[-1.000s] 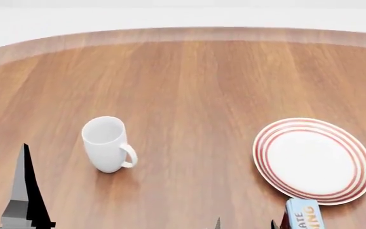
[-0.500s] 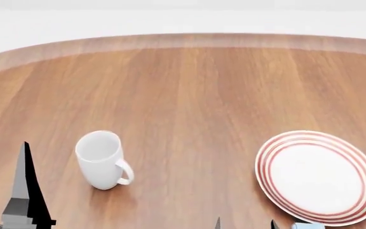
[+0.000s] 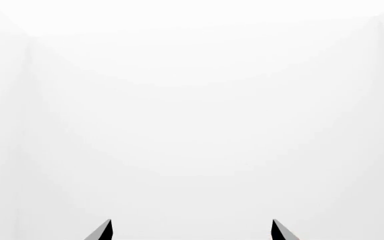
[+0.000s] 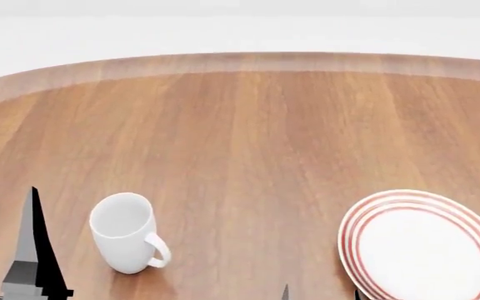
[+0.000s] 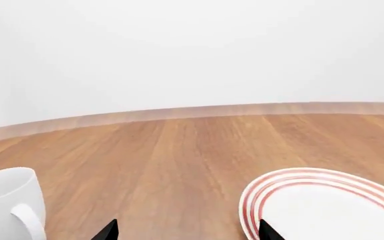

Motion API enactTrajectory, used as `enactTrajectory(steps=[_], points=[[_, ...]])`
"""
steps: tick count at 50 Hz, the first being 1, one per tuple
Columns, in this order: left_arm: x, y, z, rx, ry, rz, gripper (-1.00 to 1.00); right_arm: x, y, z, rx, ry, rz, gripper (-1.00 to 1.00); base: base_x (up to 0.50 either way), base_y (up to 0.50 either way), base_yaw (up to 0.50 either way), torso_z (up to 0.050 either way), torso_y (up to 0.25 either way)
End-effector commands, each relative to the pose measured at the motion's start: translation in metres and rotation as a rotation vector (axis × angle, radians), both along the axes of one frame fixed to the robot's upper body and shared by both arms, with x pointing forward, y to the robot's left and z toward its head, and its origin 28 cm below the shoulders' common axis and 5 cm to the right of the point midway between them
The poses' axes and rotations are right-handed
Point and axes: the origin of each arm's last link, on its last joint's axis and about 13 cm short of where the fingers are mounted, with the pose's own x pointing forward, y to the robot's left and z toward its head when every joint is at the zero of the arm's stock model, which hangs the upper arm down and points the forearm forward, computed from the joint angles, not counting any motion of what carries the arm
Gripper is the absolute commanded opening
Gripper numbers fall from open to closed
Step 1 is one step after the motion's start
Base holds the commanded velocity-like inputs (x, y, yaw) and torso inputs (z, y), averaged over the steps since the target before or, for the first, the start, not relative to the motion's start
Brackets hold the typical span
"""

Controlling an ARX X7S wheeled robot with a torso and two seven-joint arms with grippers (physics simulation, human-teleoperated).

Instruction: Pick up the red mug and put it on the plate

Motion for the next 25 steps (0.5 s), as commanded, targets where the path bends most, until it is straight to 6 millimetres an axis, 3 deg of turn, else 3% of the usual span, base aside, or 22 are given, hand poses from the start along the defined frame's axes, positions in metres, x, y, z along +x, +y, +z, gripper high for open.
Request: enactTrajectory(steps=[1,25], points=[[-0.0012,-0.0001,0.0001,0.0,-0.001,-0.001,1.0,0.0002,-0.0001,-0.0004,-0.002,0.002,-0.001,1.0,0.16,0.0,0.0,0.0,0.0],[0.0011,-0.0014,0.0017,0.002,0.001,-0.004,1.0,-0.0027,-0.0003,0.001,-0.008,-0.009,-0.005,1.0,0.04,0.0,0.0,0.0,0.0]])
